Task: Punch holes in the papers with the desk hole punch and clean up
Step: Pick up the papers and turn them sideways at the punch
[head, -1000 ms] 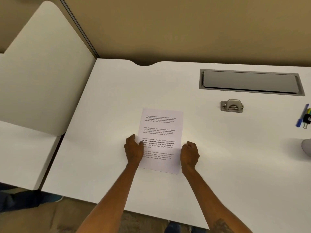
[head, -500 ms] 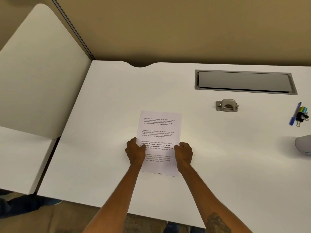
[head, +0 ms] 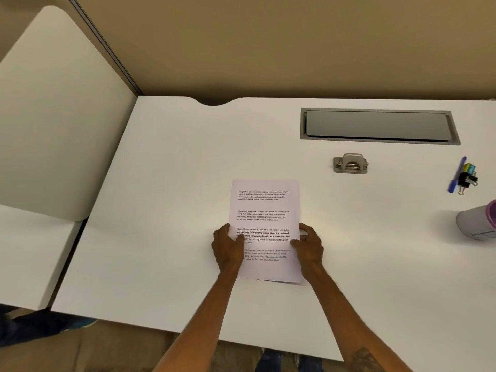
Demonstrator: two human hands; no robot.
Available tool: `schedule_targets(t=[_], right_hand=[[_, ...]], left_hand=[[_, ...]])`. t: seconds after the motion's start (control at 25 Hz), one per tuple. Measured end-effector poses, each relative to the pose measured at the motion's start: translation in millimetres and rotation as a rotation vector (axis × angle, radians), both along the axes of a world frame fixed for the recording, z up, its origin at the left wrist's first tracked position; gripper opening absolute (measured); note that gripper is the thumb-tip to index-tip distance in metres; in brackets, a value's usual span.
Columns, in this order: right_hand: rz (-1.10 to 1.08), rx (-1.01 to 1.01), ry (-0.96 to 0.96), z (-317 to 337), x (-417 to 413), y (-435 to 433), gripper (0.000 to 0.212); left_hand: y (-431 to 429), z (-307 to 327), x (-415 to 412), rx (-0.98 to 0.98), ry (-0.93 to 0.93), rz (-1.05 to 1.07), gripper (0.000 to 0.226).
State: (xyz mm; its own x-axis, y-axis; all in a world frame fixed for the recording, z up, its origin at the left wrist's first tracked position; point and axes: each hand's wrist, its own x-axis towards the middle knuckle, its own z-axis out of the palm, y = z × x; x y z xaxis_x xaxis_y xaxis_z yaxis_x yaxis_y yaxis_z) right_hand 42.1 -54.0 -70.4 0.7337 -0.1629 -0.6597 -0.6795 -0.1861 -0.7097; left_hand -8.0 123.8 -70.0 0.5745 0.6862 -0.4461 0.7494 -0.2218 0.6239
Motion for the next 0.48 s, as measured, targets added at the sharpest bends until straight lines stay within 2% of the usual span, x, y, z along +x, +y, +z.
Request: schedule_targets(t=[0.32,0.48], right_hand=[[-0.109,0.261,0.092,-7.3,9.4,-56.0,0.055],[-0.115,0.334,0.111,-4.0,7.8,-72.6,0.054]], left_hand=[[-30.8,7.7,-3.1,0.014,-0.022,-0.003,0.045],[-43.9,9.5,0.3,-0.062,0.035,-0.045,0.044]])
